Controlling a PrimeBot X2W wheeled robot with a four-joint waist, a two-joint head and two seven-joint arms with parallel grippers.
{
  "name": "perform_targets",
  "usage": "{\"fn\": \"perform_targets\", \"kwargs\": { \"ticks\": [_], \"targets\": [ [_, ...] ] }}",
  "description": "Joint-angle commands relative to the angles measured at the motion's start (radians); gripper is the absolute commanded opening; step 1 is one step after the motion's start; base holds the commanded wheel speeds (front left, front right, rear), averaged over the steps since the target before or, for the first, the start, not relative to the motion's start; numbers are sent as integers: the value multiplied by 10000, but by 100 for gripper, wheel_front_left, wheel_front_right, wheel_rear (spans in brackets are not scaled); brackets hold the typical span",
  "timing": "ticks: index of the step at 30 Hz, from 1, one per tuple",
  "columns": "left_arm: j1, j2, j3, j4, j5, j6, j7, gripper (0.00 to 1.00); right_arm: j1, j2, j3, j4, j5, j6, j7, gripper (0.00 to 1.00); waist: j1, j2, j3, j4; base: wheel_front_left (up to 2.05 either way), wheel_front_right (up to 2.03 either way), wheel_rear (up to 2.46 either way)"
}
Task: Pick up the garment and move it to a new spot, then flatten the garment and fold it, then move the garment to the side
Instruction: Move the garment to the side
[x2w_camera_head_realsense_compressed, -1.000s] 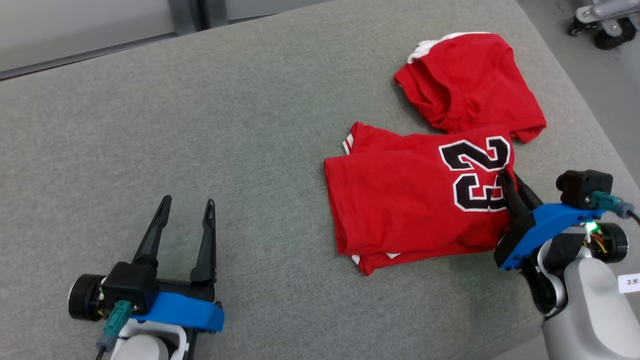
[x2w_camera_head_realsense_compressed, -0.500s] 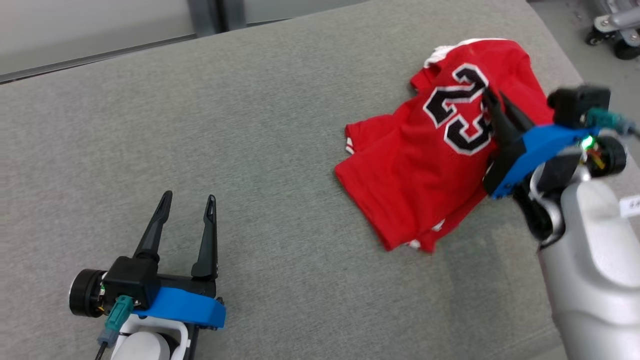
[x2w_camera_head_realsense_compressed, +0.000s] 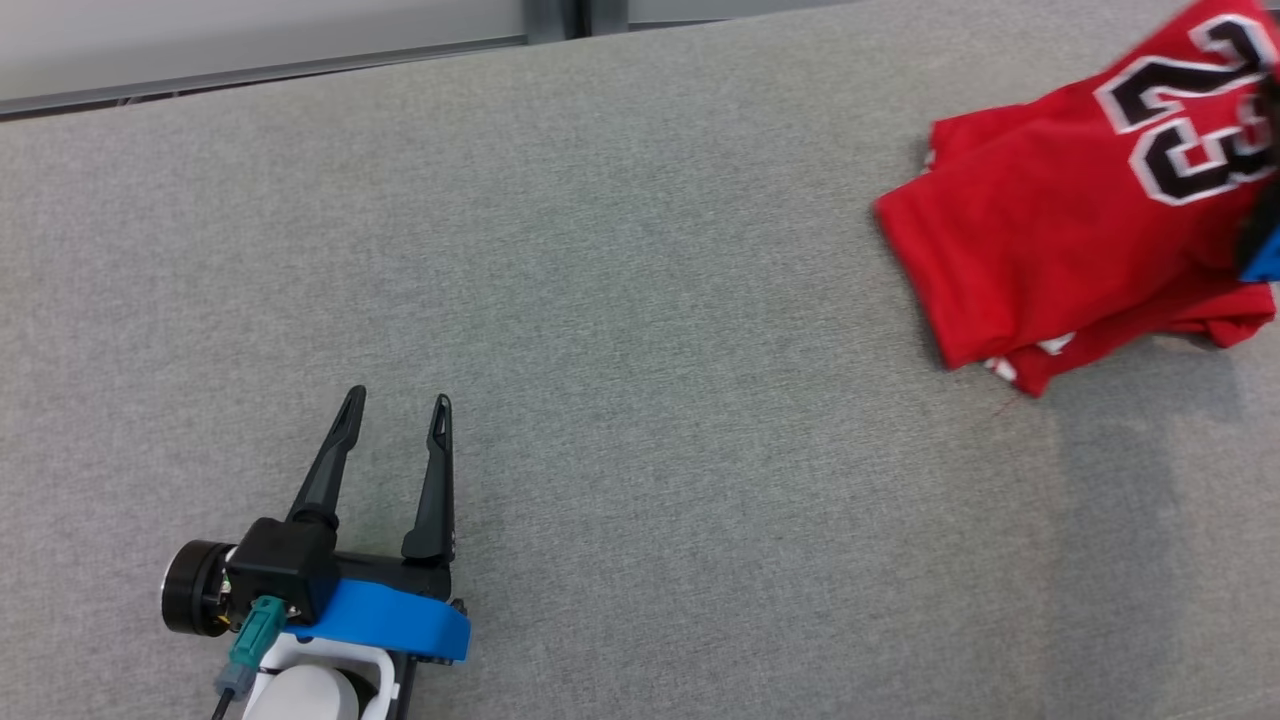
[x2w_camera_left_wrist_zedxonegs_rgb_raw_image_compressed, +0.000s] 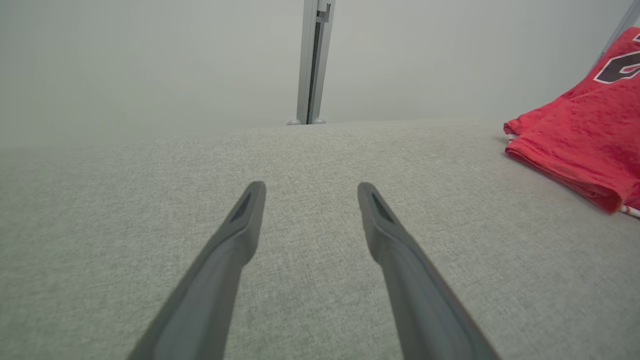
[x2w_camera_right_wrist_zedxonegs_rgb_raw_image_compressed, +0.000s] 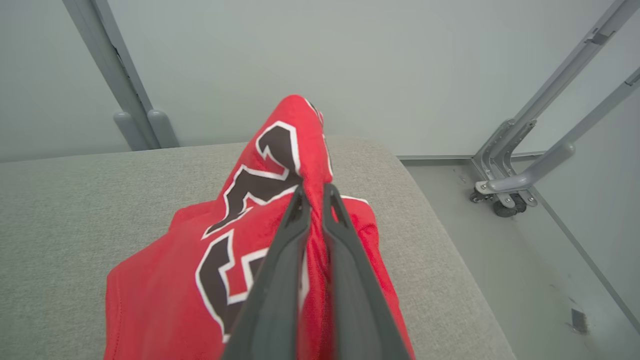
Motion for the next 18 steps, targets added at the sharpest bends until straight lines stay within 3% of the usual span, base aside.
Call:
{"fn": "perform_targets", "kwargs": {
  "ticks": [1, 4, 5, 6, 12, 18],
  "targets": [
    [-22, 22, -4, -10, -21, 3, -36, 100, -71, -191, -155, 11, -98, 1, 50, 0, 0, -1, 60, 78, 0, 0, 0],
    [-56, 12, -61, -21, -8, -3, -43, 100, 46, -505, -666, 124, -239, 1, 157, 0, 0, -1, 130, 180, 0, 0, 0],
    [-84, 22, -78, -20, -11, -12, -25, 100, 57, -574, -839, 142, -339, 1, 10, 39, 0, -1, 162, 198, 0, 0, 0],
    [-122, 39, -96, -21, 0, -18, -5, 100, 75, -633, -1067, 212, -489, 0, -130, 100, 0, -1, 195, 208, 0, 0, 0],
    [-241, 94, -174, -6, 17, 2, 51, 100, 83, -186, -1810, 667, -1358, 1, -1345, 100, 0, -1, 258, 222, 0, 0, 0],
    [-138, 132, -132, 92, -73, 72, 45, 100, 215, 277, -1184, 1016, -1497, 1, -1986, 100, 0, -1, -14, 148, 0, 0, 0]
  ]
}}
